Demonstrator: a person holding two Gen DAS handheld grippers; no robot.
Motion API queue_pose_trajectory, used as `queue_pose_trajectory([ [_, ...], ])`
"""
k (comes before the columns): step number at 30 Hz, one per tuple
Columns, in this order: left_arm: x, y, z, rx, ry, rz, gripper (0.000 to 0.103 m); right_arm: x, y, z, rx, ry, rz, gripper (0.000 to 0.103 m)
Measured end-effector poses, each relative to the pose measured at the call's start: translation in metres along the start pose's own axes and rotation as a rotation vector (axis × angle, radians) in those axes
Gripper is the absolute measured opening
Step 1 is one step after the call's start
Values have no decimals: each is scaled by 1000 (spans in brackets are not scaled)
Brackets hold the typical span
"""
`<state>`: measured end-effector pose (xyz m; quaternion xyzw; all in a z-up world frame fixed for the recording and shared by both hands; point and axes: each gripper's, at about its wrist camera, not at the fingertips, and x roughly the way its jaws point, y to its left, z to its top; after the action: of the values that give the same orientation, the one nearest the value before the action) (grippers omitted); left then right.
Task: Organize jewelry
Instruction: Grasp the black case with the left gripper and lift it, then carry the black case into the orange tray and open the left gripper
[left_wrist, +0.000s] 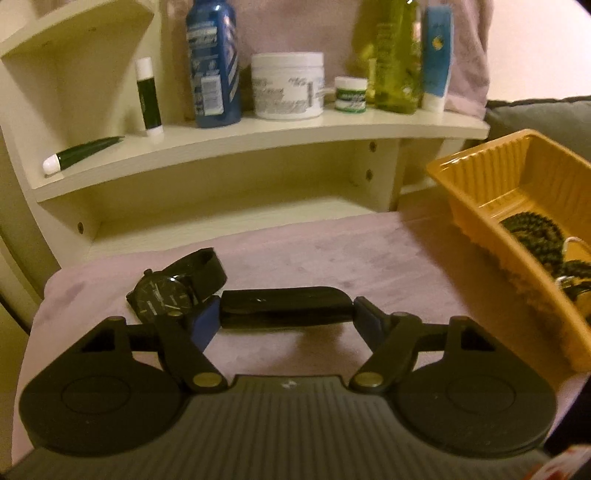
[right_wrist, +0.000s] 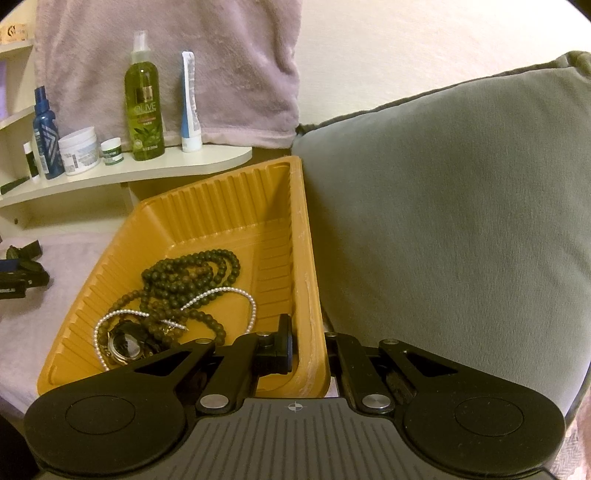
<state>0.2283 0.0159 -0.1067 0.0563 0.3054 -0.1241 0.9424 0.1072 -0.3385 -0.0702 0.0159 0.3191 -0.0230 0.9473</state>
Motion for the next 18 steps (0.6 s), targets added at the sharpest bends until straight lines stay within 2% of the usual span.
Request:
queue_pose_trajectory([
  [6, -29, -24, 11, -16, -32, -49, 74, -2, -1, -1, 4, -5, 4, 4],
  [18, -66, -93, 27, 13, -92, -221, 74, -8, 0, -2, 10, -20, 14, 4],
])
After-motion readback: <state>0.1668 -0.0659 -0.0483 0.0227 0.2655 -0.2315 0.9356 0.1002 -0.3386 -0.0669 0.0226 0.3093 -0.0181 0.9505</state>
